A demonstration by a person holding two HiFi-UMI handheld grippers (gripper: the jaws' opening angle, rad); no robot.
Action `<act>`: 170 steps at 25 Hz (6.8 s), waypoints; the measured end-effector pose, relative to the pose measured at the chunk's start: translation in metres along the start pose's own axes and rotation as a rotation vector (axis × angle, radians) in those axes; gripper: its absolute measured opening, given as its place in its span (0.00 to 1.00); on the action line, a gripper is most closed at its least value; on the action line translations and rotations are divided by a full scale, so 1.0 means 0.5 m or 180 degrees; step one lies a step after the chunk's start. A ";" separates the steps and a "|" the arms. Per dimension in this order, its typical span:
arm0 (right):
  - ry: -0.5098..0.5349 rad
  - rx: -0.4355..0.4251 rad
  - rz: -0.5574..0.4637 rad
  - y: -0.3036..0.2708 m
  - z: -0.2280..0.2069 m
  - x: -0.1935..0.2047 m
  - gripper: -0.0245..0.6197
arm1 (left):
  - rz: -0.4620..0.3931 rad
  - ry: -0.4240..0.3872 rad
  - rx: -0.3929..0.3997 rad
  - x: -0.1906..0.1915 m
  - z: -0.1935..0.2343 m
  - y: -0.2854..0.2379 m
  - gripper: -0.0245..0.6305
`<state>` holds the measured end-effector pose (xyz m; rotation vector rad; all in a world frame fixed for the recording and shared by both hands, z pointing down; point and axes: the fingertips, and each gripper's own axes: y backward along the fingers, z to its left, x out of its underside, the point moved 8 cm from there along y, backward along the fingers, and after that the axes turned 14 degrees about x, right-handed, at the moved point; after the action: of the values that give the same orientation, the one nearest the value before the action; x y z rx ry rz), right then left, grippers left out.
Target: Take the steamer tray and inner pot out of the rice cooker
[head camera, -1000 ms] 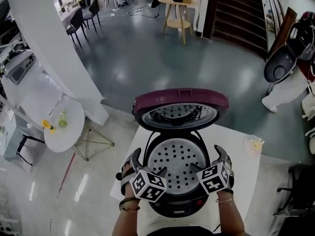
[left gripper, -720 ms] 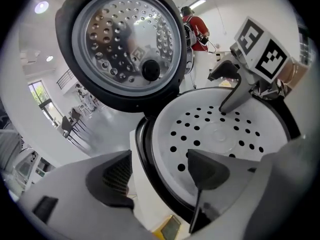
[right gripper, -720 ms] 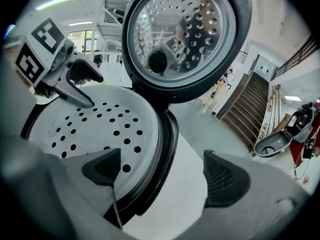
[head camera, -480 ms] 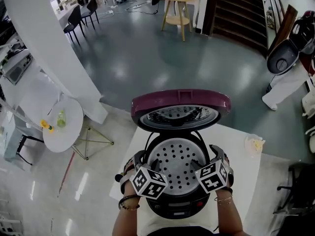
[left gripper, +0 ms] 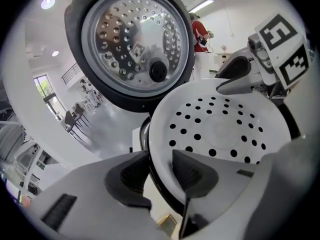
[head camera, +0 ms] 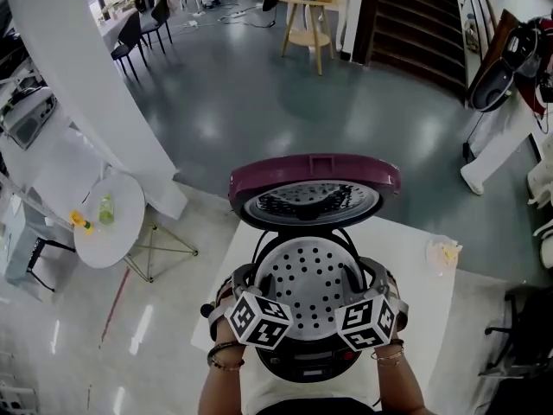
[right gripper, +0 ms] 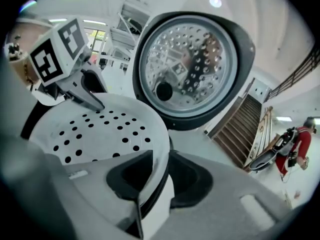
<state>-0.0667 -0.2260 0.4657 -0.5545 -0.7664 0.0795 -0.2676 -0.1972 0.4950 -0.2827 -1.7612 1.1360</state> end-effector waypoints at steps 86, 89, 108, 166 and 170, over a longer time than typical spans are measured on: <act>-0.2398 -0.0659 0.0799 0.141 -0.196 0.839 0.08 | -0.0206 0.0597 0.0426 0.046 -0.772 -0.228 0.22; -0.2555 -0.0590 0.0849 0.111 -0.207 0.829 0.08 | -0.0412 0.0701 0.0382 0.048 -0.768 -0.202 0.22; -0.3524 0.0125 0.0940 -0.131 -0.277 0.732 0.08 | -0.0999 0.0638 0.0541 0.088 -0.819 -0.041 0.22; 0.0373 -0.0441 0.1290 -0.048 0.079 0.056 0.63 | 0.0022 -0.0217 0.0385 0.048 -0.033 -0.025 0.66; 0.0402 -0.0219 0.1483 -0.102 0.066 0.065 0.63 | 0.0151 -0.0189 0.0459 0.040 -0.007 -0.045 0.65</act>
<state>-0.0720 -0.2462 0.5313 -0.7885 -0.5069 0.4459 -0.2680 -0.1949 0.5250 -0.2062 -1.7219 1.3105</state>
